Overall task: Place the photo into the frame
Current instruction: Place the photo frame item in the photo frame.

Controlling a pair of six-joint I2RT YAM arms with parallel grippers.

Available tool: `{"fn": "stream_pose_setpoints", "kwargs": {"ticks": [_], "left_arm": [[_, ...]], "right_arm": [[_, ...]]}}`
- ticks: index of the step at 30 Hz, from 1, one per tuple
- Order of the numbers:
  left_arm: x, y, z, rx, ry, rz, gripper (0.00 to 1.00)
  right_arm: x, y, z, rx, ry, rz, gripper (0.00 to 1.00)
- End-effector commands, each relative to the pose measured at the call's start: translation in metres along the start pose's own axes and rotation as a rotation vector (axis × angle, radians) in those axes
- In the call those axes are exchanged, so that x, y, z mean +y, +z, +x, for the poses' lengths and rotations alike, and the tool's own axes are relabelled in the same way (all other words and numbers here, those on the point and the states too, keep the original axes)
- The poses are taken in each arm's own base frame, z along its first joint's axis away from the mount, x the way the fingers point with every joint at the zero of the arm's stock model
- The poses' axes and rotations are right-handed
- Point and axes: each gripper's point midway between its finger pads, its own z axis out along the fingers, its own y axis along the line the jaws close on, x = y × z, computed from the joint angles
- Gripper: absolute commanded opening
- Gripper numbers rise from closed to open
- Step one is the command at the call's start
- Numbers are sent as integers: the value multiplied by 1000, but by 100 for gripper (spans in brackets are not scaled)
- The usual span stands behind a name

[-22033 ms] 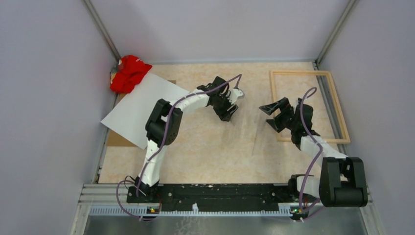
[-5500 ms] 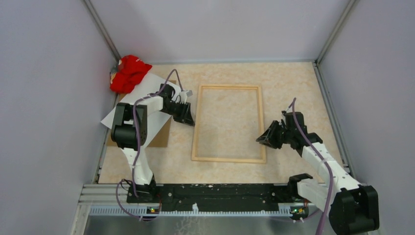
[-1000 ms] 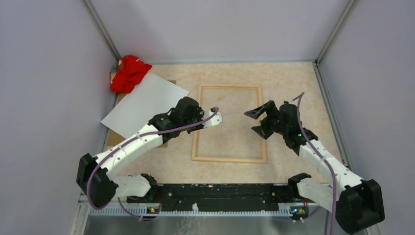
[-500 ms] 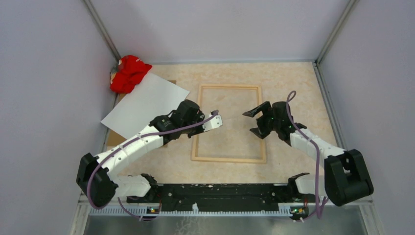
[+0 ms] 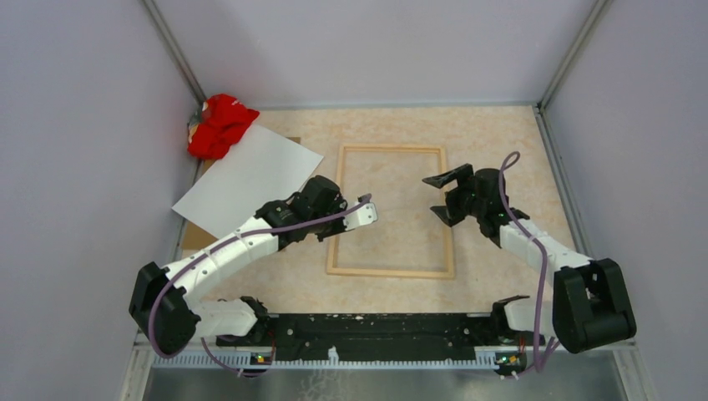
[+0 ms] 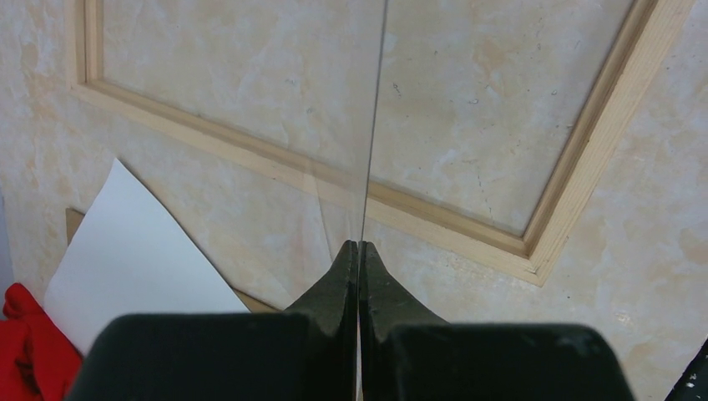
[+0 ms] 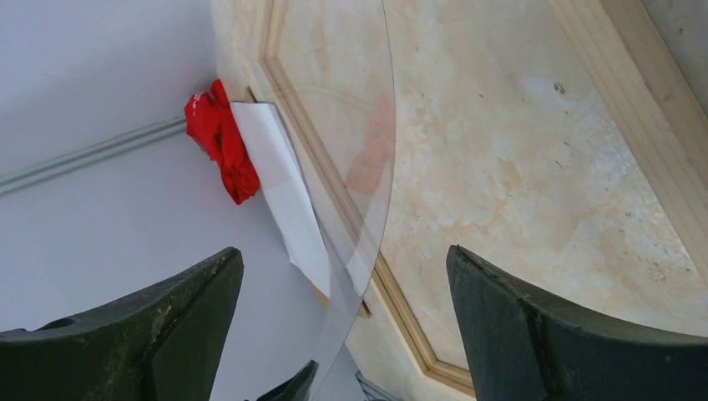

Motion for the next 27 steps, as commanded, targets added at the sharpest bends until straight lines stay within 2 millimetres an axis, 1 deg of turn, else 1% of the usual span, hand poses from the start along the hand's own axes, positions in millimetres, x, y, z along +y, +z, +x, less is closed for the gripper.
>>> {"fn": "stream_pose_setpoints", "kwargs": {"ticks": [1, 6, 9, 12, 15, 18, 19, 21, 22, 23, 24, 25, 26, 27], "left_arm": [[0, -6, -10, -44, -1, -6, 0], [0, -6, -10, -45, -5, -3, 0], [-1, -6, -11, -49, -5, 2, 0], [-4, -5, -11, -52, -7, 17, 0], [-10, -4, -11, -55, -9, 48, 0], [-16, -1, -10, -50, -11, 79, 3], [-19, 0, -9, -46, -10, 93, 4], [-25, 1, -7, -39, -9, 125, 6], [-29, 1, -7, -41, -11, 145, 8], [-33, 0, -8, -49, -14, 169, 16], [-37, 0, -9, -55, -17, 192, 28], [-41, -1, -11, -62, -26, 213, 51], [-44, -3, -13, -71, -32, 231, 66], [-47, -4, -16, -83, -33, 252, 73]], "right_arm": [[22, 0, -6, -8, -6, -77, 91], [21, 15, 7, 31, -37, -41, 90], [13, 27, 14, 53, -37, -15, 89], [12, 42, 20, 75, -26, -9, 87], [22, 57, 27, 86, -34, -28, 84], [31, 71, 33, 108, -44, -38, 76], [33, 74, 33, 113, -44, -43, 72], [34, 80, 32, 113, -44, -51, 59], [33, 81, 31, 112, -47, -54, 55], [33, 83, 30, 110, -55, -63, 51], [32, 84, 28, 107, -62, -71, 47], [29, 85, 25, 103, -64, -73, 40], [26, 85, 21, 100, -63, -81, 31], [21, 86, 16, 99, -55, -85, 22]]}}
